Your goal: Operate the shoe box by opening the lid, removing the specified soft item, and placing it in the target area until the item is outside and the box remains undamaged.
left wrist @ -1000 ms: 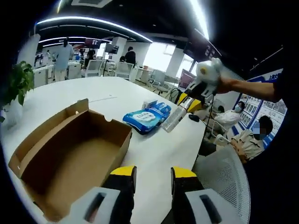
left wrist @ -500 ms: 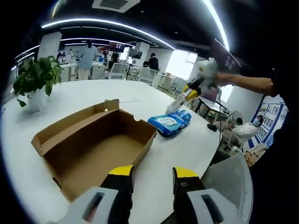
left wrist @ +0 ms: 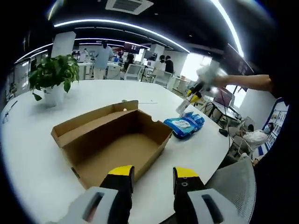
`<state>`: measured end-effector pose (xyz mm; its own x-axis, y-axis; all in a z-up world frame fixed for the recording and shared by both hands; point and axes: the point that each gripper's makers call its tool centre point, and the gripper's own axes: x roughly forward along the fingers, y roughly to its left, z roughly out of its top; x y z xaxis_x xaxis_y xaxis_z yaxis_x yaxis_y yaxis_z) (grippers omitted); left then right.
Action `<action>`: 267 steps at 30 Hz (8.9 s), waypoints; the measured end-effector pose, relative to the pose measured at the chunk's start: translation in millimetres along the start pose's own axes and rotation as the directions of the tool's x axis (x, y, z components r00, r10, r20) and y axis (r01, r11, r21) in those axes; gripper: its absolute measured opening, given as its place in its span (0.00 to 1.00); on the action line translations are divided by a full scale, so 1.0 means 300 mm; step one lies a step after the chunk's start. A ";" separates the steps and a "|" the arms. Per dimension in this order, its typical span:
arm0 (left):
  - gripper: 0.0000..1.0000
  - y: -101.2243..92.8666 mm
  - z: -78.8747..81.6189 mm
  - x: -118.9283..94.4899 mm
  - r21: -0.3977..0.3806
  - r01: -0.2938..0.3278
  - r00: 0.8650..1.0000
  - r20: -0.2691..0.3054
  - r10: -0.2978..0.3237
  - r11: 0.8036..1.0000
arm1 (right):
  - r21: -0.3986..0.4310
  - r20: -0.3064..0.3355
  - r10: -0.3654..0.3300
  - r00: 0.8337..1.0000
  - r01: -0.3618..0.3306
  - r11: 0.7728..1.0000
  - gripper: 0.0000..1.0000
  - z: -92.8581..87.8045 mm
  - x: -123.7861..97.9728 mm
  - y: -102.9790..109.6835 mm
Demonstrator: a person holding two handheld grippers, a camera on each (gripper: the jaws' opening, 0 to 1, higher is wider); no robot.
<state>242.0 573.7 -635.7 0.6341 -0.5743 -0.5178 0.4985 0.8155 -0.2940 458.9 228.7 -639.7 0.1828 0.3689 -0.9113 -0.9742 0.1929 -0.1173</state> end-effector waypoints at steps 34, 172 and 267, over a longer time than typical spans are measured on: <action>0.33 0.017 0.008 -0.005 -0.002 -0.045 0.999 -0.022 0.045 0.999 | -0.141 -0.274 0.024 0.961 -0.065 0.988 0.19 -0.190 0.203 -0.090; 0.22 0.378 -0.177 0.043 -0.161 -0.405 0.909 -0.181 0.376 0.900 | 0.840 0.247 -0.375 0.894 -0.004 0.543 0.33 -0.283 -0.122 0.417; 0.14 0.324 -0.221 0.051 -0.188 -0.327 0.943 -0.124 0.308 0.926 | 0.918 0.173 -0.379 0.909 -0.009 0.396 0.04 0.352 0.432 0.120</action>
<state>261.1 648.8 -725.5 0.6786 -0.2821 -0.6782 0.1435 0.9564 -0.2542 461.4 379.6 -720.3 0.5585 0.4193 -0.7157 -0.2659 0.9078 0.3244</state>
